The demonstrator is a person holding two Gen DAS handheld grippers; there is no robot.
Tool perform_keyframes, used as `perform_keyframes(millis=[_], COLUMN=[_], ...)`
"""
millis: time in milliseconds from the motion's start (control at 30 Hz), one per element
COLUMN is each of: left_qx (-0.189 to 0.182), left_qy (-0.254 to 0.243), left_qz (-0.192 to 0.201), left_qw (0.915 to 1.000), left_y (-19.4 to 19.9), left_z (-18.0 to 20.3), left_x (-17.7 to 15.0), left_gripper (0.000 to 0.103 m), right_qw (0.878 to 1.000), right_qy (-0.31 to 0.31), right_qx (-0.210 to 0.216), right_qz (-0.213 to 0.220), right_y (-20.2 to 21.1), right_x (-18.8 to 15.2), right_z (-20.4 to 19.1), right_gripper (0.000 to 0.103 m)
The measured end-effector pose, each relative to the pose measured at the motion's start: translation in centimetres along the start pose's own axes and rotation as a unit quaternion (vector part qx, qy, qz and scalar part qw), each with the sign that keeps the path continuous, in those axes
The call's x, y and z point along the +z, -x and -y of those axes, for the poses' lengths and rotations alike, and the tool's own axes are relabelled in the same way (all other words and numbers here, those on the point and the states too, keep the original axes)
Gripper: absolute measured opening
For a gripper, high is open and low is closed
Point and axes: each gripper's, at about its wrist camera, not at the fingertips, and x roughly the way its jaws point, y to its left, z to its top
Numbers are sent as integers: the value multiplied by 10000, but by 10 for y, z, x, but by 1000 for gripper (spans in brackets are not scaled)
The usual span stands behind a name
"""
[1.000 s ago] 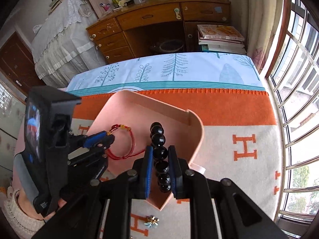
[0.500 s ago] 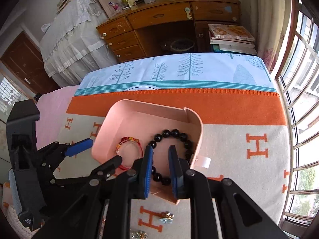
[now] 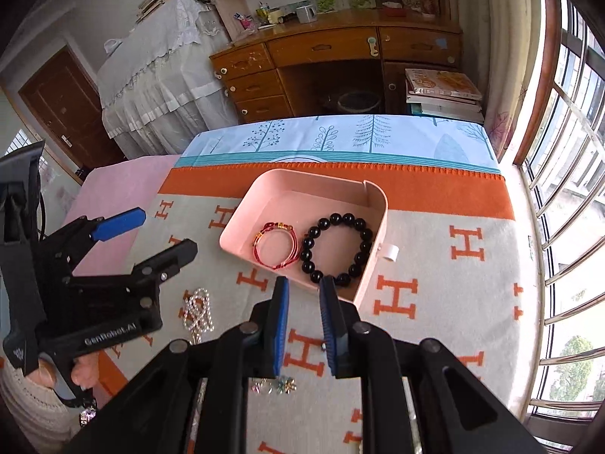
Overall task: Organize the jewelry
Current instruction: 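Move the right tool to the white pearl bracelet while the left tool moves to the pearl necklace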
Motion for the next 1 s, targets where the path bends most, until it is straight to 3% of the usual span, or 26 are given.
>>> perform_keyframes(millis=[233,367,400,600,733,1000], left_qx=[-329,-508,-546,-715,-618,-470], left_qy=[109,123,142,383,577,1128], left_qz=[-76,-71,-80,-262,-340,-600], left_qw=[9994,9986,9984,9964,9958,9907], left_y=[30,38,38,25,12,-13], left_z=[-3,3,5,10,7,-21], left_x=[-37,-64,-70,-104,-117,-127], left_gripper=[80,80,80,80,80,80], right_qw=[9998,9992,9988,9926,9882,9851], right_qy=[-172,-369,-415,-821,-906,-628], right_qx=[48,-173,-272,-815,-1036,-1448], right_qz=[-57,-42,-25,-368,-669,-686], right_y=[27,34,36,19,0,-21], right_x=[-52,-82,-89,-124,-139,-153], right_z=[12,31,36,73,89,92], right_gripper=[18,37,38,38,38,37])
